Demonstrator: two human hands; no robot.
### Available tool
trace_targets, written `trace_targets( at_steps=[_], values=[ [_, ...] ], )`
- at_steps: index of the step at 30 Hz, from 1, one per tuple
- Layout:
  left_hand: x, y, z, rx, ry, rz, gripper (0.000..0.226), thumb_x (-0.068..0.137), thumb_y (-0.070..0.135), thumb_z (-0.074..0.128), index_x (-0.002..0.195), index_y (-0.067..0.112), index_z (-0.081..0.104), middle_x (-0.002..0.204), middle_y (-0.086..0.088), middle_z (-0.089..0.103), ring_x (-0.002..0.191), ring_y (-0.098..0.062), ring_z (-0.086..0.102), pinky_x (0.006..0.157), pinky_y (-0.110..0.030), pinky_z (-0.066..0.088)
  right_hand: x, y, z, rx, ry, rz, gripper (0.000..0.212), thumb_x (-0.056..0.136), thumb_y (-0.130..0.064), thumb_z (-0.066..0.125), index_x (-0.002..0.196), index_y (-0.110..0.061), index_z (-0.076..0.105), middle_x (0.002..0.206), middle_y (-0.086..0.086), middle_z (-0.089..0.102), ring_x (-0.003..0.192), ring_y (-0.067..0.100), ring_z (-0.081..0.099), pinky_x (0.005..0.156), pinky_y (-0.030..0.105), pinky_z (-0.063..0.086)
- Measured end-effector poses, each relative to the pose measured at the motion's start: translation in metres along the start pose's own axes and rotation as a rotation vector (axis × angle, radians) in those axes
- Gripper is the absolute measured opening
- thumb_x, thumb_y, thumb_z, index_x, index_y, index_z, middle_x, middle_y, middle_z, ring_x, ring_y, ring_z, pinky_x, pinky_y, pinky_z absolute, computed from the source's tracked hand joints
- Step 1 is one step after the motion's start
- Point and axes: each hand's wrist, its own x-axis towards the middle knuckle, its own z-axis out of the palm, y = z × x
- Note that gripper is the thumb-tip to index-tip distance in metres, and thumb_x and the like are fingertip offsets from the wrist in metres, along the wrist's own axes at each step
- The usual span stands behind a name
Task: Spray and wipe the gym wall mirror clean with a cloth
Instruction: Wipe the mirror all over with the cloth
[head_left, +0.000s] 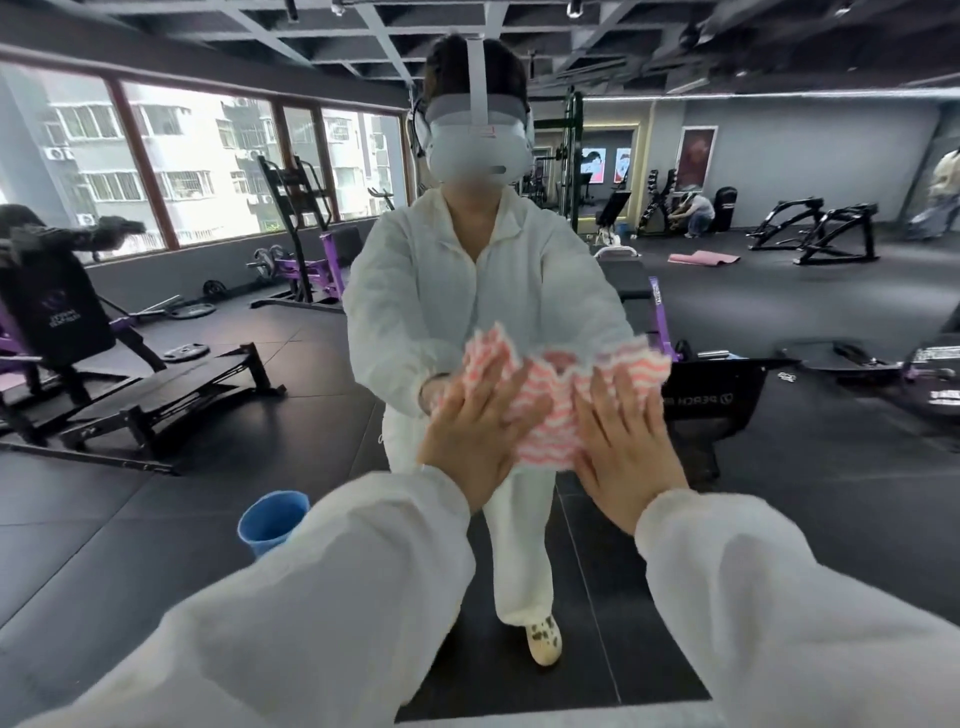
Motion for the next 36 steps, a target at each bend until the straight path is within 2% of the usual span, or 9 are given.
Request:
trace_targets(
  at_steps=[4, 8, 12, 21, 23, 25, 28, 33, 36],
  values=[
    [-0.03, 0.031, 0.012, 0.046, -0.442, 0.172, 0.066, 0.099, 0.041, 0.037, 0.149, 0.033, -0.005, 0.13, -0.006, -0.047, 0.119, -0.031, -0.045, 0.099, -0.046, -0.024, -0.064, -0.013, 0.017, 0.028, -0.207, -0.067, 0.063, 0.099, -0.042, -0.002, 0.15, -0.008, -0.009, 0.149, 0.013, 0.024, 0.145, 0.033, -0.013, 0.112, 0.053, 0.003],
    [-0.029, 0.032, 0.017, 0.025, -0.223, 0.035, 0.059, 0.089, 0.041, 0.02, 0.146, 0.027, 0.026, 0.153, -0.009, 0.0, 0.142, -0.035, -0.016, 0.113, -0.047, -0.013, -0.054, -0.003, 0.008, 0.015, -0.212, -0.063, 0.071, 0.096, -0.047, 0.017, 0.151, -0.008, -0.006, 0.15, 0.013, 0.022, 0.145, 0.032, -0.013, 0.113, 0.053, 0.005],
    [0.026, 0.008, -0.016, 0.111, -0.043, -0.106, 0.062, 0.092, 0.048, 0.009, 0.148, 0.023, 0.003, 0.155, -0.012, -0.005, 0.143, -0.039, -0.006, 0.115, -0.049, -0.003, 0.007, 0.027, -0.022, 0.015, -0.121, 0.089, 0.072, 0.09, -0.042, 0.025, 0.149, -0.006, 0.007, 0.153, 0.015, 0.014, 0.144, 0.037, 0.0, 0.11, 0.055, 0.012],
    [0.031, 0.013, -0.009, 0.084, 0.022, 0.006, 0.056, 0.085, 0.042, 0.043, 0.141, 0.036, 0.038, 0.151, -0.008, 0.033, 0.139, -0.036, 0.028, 0.107, -0.048, 0.017, 0.003, 0.017, -0.017, 0.057, -0.089, 0.157, 0.071, 0.091, -0.042, 0.025, 0.149, -0.007, 0.006, 0.153, 0.017, 0.011, 0.139, 0.041, 0.013, 0.109, 0.058, 0.013],
    [0.006, 0.027, 0.003, 0.107, -0.095, 0.055, 0.057, 0.089, 0.038, 0.043, 0.144, 0.038, 0.028, 0.156, -0.008, 0.014, 0.142, -0.036, 0.005, 0.111, -0.051, 0.006, -0.027, 0.002, -0.001, 0.059, -0.17, 0.073, 0.066, 0.095, -0.044, 0.019, 0.146, -0.003, 0.016, 0.15, 0.018, 0.018, 0.139, 0.042, 0.012, 0.105, 0.06, 0.015],
    [-0.019, 0.039, 0.015, 0.112, -0.383, 0.167, 0.061, 0.099, 0.037, 0.035, 0.148, 0.036, -0.001, 0.146, -0.008, -0.03, 0.126, -0.035, -0.037, 0.104, -0.056, -0.023, -0.057, -0.015, 0.016, 0.074, -0.258, -0.051, 0.062, 0.096, -0.045, 0.016, 0.139, -0.002, 0.026, 0.148, 0.015, 0.024, 0.141, 0.04, 0.005, 0.105, 0.06, 0.013],
    [-0.062, 0.053, 0.037, 0.014, -0.708, 0.212, 0.064, 0.102, 0.033, 0.028, 0.147, 0.029, -0.017, 0.148, -0.003, -0.035, 0.116, -0.029, -0.047, 0.098, -0.048, -0.026, -0.087, -0.04, 0.032, 0.076, -0.339, -0.239, 0.066, 0.084, -0.045, 0.03, 0.138, -0.006, 0.03, 0.149, 0.007, 0.026, 0.145, 0.034, -0.008, 0.11, 0.057, 0.004],
    [-0.11, 0.027, 0.04, -0.01, -0.808, 0.035, 0.062, 0.103, 0.036, 0.021, 0.146, 0.025, -0.022, 0.15, -0.002, -0.033, 0.111, -0.027, -0.051, 0.095, -0.046, -0.032, -0.064, -0.072, 0.03, 0.144, -0.295, -0.267, 0.065, 0.086, -0.045, 0.028, 0.141, -0.011, 0.028, 0.16, 0.008, 0.001, 0.146, 0.029, -0.009, 0.107, 0.061, 0.014],
    [-0.112, -0.012, 0.025, 0.053, -0.591, -0.092, 0.058, 0.094, 0.047, -0.003, 0.142, 0.027, -0.026, 0.146, -0.008, -0.037, 0.118, -0.034, -0.05, 0.094, -0.047, -0.038, -0.027, -0.088, 0.024, 0.147, -0.192, -0.239, 0.068, 0.088, -0.044, 0.025, 0.146, -0.009, 0.019, 0.158, 0.006, -0.015, 0.146, 0.03, -0.01, 0.111, 0.06, 0.001]
  ],
)
